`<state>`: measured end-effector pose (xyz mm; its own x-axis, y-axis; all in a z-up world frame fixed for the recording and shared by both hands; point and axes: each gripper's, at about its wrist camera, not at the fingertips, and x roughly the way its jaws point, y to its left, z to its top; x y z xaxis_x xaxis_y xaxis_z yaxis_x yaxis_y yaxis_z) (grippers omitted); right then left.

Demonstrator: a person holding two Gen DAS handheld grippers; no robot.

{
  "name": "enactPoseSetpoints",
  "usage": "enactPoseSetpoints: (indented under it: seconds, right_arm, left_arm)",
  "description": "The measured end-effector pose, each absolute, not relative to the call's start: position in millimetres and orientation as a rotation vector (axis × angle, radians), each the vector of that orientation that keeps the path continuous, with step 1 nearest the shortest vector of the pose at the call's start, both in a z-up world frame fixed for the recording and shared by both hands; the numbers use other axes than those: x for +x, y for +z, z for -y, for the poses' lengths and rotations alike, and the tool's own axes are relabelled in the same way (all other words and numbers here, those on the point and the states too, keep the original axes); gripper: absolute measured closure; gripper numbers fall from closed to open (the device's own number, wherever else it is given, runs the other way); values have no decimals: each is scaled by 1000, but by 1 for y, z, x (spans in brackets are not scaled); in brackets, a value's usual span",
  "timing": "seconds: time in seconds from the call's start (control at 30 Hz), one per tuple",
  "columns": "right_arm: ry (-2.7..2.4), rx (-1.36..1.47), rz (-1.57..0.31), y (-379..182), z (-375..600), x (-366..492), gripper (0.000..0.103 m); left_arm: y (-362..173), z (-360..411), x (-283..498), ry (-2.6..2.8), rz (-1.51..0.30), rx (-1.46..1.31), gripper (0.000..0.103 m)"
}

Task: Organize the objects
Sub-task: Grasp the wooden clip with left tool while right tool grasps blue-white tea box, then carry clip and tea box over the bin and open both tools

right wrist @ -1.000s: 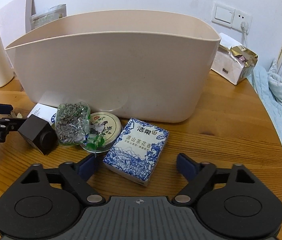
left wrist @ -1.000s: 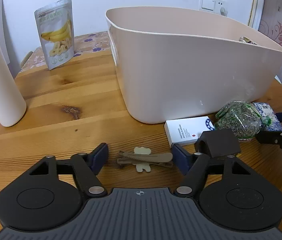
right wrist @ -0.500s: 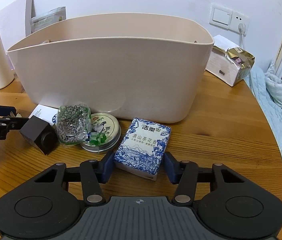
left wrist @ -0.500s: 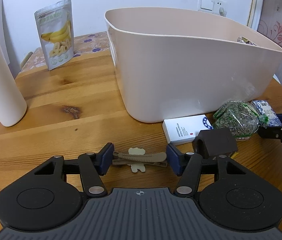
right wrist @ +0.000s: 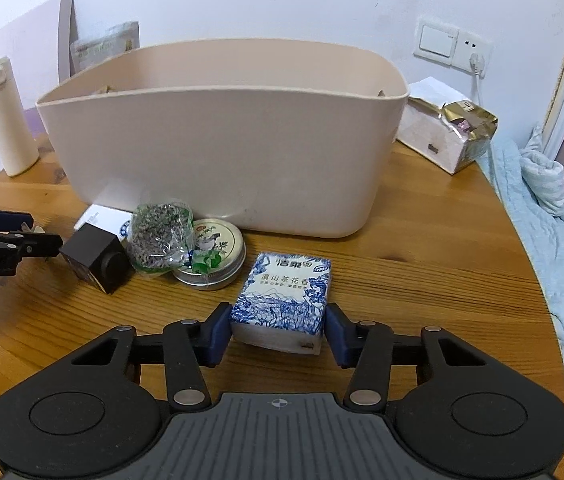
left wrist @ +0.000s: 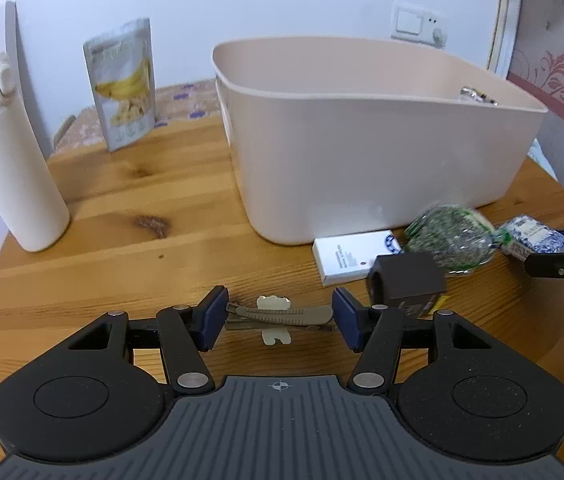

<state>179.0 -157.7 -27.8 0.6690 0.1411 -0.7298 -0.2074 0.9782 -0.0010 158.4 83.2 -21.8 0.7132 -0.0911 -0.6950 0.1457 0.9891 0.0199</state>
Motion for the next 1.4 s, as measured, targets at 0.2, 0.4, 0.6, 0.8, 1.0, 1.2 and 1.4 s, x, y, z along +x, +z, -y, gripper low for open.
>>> enactPoseSetpoints:
  seconds: [0.2,0.4,0.6,0.8,1.0,1.2,1.4]
  right_arm:
    - [193,-81,-781,-17,161,168,58]
    - [179,-69,-766,-14,166,163,58]
    - [172,-68,-713,3,169,155,58]
    - [163,-53,-650,24,177,151,58]
    - [159,-33,-570,51,186,151,58]
    - [164,-39,-517,70,188,161,58]
    - [166,-37,-493,78,187,179,58]
  left_arm:
    - [-7,-80,146,-136,-730,80,44]
    - [1,-78,140,-134,-712,84,44]
    - [16,-76,134,-138,-676,87,44]
    - [41,-72,131,-154,-618,88,44]
    - [70,-61,136,-173,-537,77,44]
    - [89,-51,157,-163,-496,63,44]
    - [95,-45,183,-160,-494,66,44]
